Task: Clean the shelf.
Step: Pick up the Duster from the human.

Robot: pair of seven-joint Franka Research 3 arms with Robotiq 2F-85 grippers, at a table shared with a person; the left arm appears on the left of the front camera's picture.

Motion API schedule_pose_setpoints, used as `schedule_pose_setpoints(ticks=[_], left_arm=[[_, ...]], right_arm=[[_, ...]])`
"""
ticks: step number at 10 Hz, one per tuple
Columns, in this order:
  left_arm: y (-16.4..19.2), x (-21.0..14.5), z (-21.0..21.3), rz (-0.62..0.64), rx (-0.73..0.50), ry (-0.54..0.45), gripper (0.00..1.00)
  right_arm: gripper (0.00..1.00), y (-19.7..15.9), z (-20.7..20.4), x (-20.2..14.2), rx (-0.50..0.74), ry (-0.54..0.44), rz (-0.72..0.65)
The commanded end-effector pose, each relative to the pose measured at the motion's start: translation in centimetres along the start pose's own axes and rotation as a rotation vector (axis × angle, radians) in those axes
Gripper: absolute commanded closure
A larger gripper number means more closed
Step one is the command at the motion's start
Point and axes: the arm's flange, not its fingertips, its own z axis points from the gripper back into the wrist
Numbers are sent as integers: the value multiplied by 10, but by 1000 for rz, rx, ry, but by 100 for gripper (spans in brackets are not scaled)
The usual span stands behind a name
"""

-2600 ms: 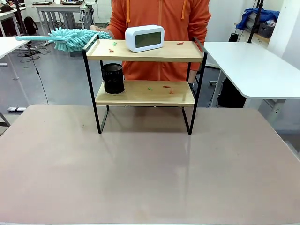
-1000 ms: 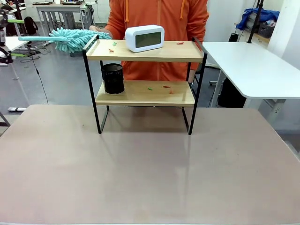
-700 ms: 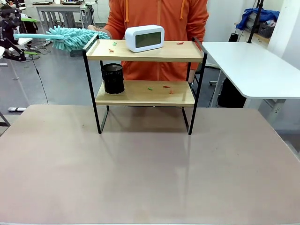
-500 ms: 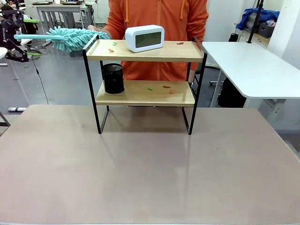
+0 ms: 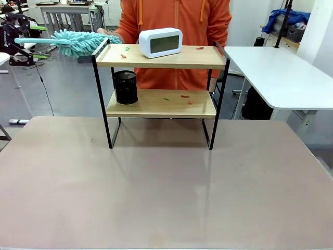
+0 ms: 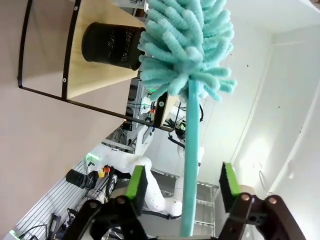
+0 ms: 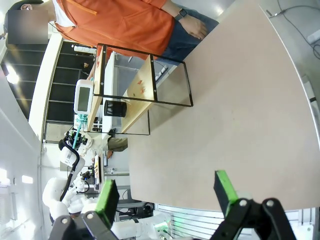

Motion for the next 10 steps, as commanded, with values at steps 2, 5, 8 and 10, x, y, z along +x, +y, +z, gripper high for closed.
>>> schedule_pose_setpoints(ticks=[2,5,8,10], left_arm=[[-1,-3,-4,-14,-12,-9,100],[1,-4,-4,-18,-12,-6,100],[2,-8,-4,-29,-6,-7,100],[-3,-16,0,-63,8,-4,100]], right_arm=[[0,2,-1,2,22,-9,25],[0,2,-1,2,22,-9,25],[0,2,-1,2,22,-9,25],[0,2,-1,2,22,-9,25]])
